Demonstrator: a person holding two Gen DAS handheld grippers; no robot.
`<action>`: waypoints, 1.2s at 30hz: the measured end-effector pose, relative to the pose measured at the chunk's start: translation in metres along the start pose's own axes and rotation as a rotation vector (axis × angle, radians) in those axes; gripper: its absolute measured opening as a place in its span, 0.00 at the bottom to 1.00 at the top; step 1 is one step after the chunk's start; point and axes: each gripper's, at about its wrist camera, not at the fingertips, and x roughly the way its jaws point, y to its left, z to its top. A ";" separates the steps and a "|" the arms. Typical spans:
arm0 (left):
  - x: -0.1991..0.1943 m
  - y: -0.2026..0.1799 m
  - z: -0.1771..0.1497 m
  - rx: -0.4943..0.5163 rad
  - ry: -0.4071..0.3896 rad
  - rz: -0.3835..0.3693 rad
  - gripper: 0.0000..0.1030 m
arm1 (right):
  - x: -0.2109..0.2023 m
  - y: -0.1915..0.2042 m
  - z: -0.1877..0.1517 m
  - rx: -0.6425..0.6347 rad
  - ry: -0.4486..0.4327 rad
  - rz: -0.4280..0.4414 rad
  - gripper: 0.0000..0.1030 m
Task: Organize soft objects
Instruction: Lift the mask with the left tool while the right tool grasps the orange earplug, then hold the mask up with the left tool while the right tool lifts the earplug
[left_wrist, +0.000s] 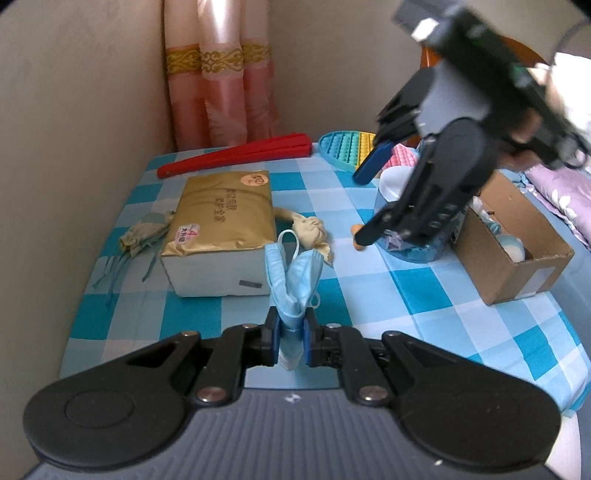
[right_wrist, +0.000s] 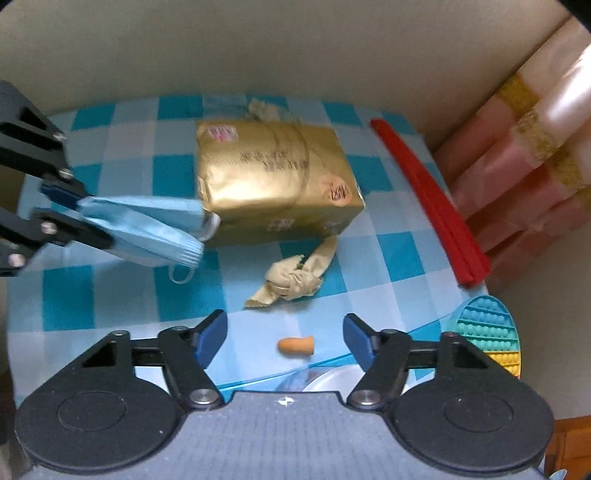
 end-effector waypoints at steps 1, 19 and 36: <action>0.000 0.000 0.000 0.002 0.000 -0.003 0.10 | 0.006 -0.003 0.002 -0.009 0.021 0.010 0.62; 0.009 0.002 -0.002 -0.007 0.014 -0.013 0.10 | 0.066 -0.020 0.013 -0.092 0.230 0.099 0.44; 0.008 0.002 -0.001 0.003 0.010 -0.002 0.10 | 0.050 -0.018 0.008 -0.026 0.176 0.130 0.28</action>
